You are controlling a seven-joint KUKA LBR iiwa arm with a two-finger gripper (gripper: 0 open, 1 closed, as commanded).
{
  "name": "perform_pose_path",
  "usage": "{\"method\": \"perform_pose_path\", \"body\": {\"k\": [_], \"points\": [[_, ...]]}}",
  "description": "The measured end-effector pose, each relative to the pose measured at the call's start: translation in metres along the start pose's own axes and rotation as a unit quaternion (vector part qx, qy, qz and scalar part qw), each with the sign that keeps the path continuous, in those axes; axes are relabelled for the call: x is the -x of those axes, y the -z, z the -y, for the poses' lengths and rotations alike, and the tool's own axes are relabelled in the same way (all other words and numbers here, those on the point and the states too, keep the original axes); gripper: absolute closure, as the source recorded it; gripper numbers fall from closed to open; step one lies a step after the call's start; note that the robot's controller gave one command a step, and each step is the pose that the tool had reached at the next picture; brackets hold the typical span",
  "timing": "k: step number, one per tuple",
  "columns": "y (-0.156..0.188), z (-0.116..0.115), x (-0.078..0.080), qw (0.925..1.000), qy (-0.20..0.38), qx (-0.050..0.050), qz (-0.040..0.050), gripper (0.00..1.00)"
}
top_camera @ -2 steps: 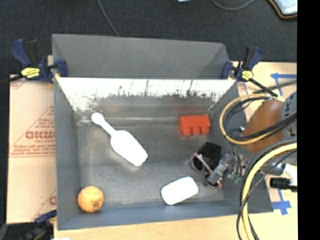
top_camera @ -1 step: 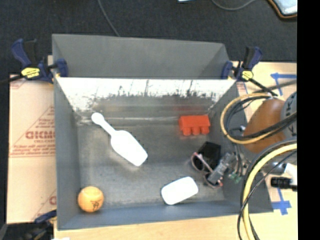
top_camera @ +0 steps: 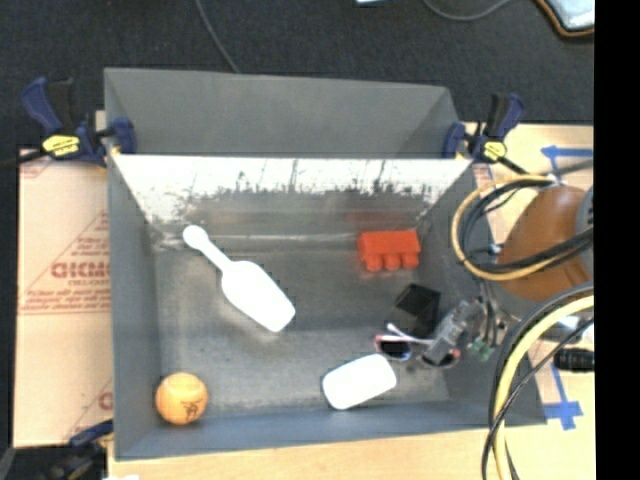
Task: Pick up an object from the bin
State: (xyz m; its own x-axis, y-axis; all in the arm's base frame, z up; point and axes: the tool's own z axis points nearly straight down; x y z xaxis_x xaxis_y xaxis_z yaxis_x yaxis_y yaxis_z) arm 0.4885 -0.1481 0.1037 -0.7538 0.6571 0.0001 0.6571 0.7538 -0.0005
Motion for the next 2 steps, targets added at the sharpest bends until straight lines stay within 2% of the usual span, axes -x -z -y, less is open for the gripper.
{"method": "perform_pose_path", "body": {"k": [1,2], "points": [[0.055,0.000,0.001,1.0000,0.001,0.001,0.0014,1.00],[0.089,-0.001,0.003,1.0000,0.002,0.002,0.0047,1.00]]}}
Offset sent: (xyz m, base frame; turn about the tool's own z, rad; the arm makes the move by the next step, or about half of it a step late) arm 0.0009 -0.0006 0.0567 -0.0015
